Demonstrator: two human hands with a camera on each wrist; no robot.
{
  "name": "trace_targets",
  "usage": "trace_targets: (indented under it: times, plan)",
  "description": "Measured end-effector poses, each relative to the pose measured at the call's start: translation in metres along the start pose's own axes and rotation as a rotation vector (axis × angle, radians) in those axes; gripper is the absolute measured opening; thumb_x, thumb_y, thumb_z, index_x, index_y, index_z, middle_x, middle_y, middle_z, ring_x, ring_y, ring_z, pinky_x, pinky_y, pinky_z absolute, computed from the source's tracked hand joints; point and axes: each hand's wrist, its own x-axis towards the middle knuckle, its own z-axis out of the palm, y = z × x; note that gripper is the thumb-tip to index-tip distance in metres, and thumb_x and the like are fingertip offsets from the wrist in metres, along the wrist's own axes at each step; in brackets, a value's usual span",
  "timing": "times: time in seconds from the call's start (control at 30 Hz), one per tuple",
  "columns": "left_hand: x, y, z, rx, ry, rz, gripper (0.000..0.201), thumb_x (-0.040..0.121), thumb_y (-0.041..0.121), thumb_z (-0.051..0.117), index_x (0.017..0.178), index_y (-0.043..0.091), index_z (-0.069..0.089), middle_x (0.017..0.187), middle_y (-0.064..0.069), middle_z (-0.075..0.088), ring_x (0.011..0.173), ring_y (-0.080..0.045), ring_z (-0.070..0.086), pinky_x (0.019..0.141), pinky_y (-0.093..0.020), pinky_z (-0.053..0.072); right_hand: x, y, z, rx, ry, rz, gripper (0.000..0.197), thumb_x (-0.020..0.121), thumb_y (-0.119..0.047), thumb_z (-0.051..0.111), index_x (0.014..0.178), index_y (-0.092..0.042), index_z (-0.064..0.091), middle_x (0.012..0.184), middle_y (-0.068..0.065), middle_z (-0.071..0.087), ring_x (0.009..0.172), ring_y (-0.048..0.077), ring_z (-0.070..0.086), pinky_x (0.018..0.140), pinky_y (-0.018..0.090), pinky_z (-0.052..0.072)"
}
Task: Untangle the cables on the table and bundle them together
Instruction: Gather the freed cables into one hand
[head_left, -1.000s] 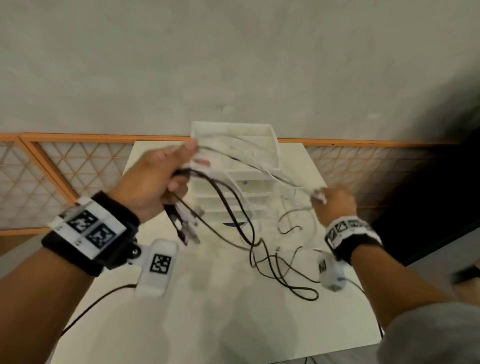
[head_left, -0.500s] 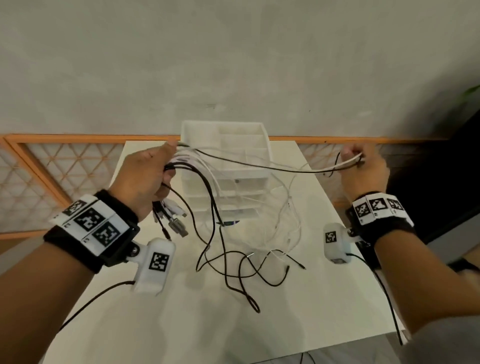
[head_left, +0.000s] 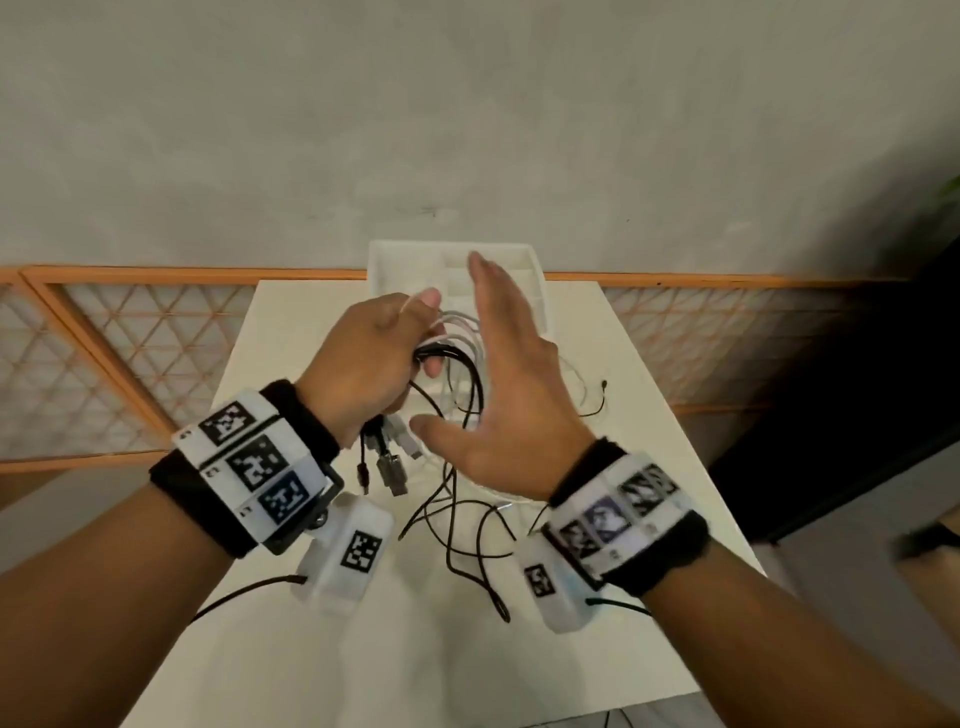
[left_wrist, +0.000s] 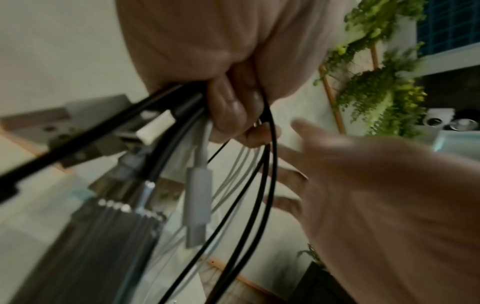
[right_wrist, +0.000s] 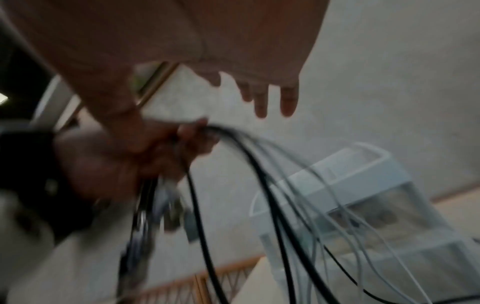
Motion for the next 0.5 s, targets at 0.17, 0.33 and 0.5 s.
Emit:
trace_targets:
  times: [0.17,0.33,0.5]
  plan:
    - [-0.009,0.011,0.002,0.100,-0.047,0.055,0.049,0.104,0.048,0.037,0.076,0.010,0.047,0.044,0.003,0.034,0.032,-0.012,0.023,0.039,-0.019,0.020,0.020,0.044,0.026,0.095,0.200,0.098,0.051,0.078,-0.015,0.066,0.128,-0.021,0.060,0.107,-0.001,0.074,0.095,0.021,0.069,0.089,0.041,0.054]
    - [-0.010,-0.001,-0.025,0.126,0.003,0.035,0.049,0.106,0.038,0.037,0.082,-0.005,0.043,0.043,0.002,0.030,0.035,-0.015,0.020,0.042,-0.019,0.019,0.010,0.087,0.012,0.037,0.140,0.317,0.029,0.080,-0.015,0.070,0.107,-0.027,0.072,0.098,-0.007,0.074,0.095,0.011,0.068,0.092,0.037,0.054]
    - [-0.009,-0.006,-0.014,0.102,-0.048,0.061,0.043,0.107,0.034,0.039,0.084,-0.002,0.044,0.047,-0.005,0.034,0.034,-0.015,0.022,0.040,-0.018,0.020,0.017,0.048,0.032,0.140,0.057,0.055,0.054,0.072,-0.031,0.069,0.125,-0.033,0.056,0.114,-0.008,0.070,0.107,0.017,0.066,0.099,0.040,0.050]
